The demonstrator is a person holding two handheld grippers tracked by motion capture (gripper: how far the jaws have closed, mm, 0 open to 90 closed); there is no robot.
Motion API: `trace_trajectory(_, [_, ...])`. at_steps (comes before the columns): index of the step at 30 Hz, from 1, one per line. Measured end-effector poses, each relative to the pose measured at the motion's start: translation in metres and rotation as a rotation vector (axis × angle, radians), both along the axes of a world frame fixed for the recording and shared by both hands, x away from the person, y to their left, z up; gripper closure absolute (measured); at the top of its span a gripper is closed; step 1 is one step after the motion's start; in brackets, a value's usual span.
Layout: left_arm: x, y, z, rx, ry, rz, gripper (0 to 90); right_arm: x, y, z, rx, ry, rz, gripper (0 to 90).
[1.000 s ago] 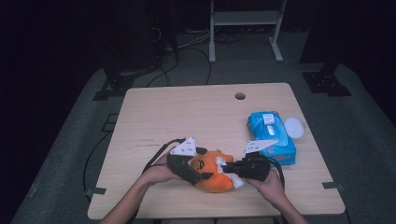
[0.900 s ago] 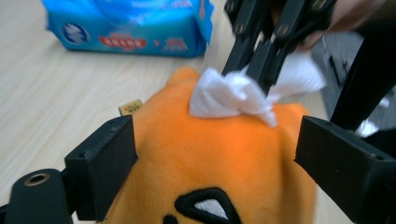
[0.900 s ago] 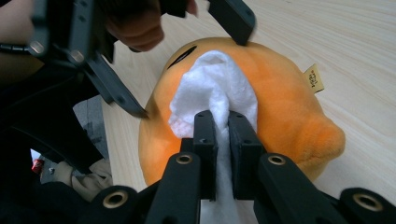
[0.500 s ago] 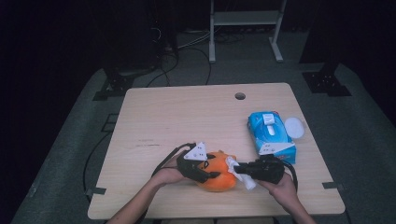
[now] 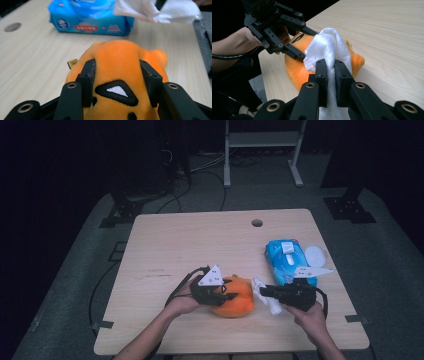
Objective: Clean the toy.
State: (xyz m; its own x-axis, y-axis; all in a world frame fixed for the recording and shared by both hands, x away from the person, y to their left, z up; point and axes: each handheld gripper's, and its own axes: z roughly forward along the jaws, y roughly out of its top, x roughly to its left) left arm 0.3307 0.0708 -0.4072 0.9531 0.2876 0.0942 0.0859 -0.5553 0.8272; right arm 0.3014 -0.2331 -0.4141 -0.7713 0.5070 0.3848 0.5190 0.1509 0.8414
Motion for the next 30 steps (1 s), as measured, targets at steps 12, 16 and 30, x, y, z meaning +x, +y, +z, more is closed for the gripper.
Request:
trace_trajectory(12, [0.044, 0.017, 0.027, -0.052, -0.094, 0.165, 54.4, 0.004, -0.004, 0.000, -0.013, -0.003, -0.022, 81.9])
trace_trajectory(16, [0.056, 0.022, 0.019, -0.034, -0.094, 0.201, 53.9, 0.005, -0.004, -0.001, -0.041, -0.009, -0.027, 81.9])
trace_trajectory(30, [0.060, 0.027, -0.012, -0.024, -0.011, 0.219, 42.9, -0.003, -0.008, -0.018, -0.252, -0.010, -0.008, 81.5])
